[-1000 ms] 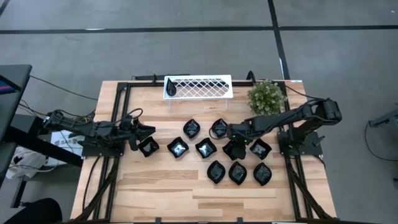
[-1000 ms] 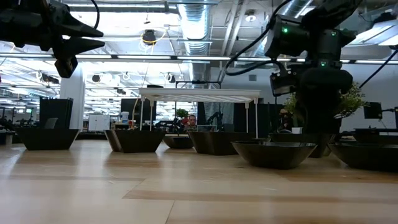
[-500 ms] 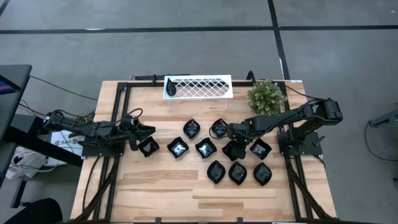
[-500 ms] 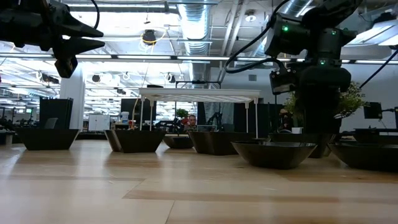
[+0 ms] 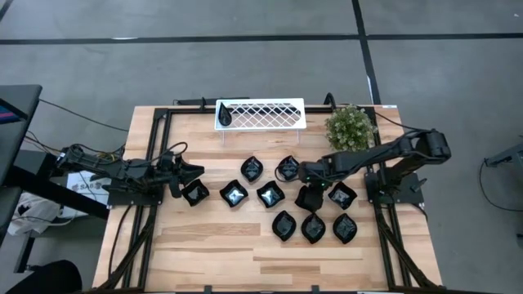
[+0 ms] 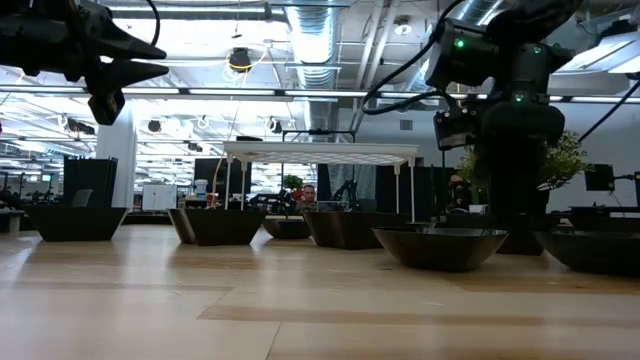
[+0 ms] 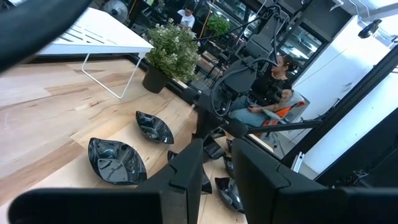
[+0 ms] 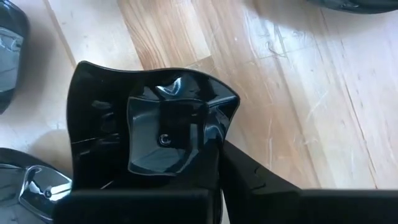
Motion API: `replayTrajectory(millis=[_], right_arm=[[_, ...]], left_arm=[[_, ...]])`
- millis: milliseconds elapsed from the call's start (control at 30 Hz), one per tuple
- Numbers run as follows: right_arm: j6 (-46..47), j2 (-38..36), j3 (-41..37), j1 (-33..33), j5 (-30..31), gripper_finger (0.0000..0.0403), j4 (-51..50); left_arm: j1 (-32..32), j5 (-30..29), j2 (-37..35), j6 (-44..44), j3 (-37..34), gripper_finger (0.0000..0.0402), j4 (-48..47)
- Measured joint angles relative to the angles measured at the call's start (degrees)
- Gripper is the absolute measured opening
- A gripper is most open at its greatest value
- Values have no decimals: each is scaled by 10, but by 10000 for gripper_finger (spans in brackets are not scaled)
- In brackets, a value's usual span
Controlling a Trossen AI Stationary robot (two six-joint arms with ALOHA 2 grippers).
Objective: Pick & Place Mini shaped plates
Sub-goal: Put the distorted square-shaped plate on the shelf
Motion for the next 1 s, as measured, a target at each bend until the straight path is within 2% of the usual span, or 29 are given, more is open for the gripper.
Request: replayTrajectory(millis=[367,500,667,1000], right_arm=[[24,-88,0,-2,3,3,-3],[30,-127,8,-2,2,1,-40],[26,-159,46,-10,0,1,-93],[21,-164,153,-65,0,1,-75]], left_arm=[[0,0,0,0,0,88,1],[0,0,0,0,0,88,2],[0,0,0,0,0,88,2],[0,0,0,0,0,88,2]])
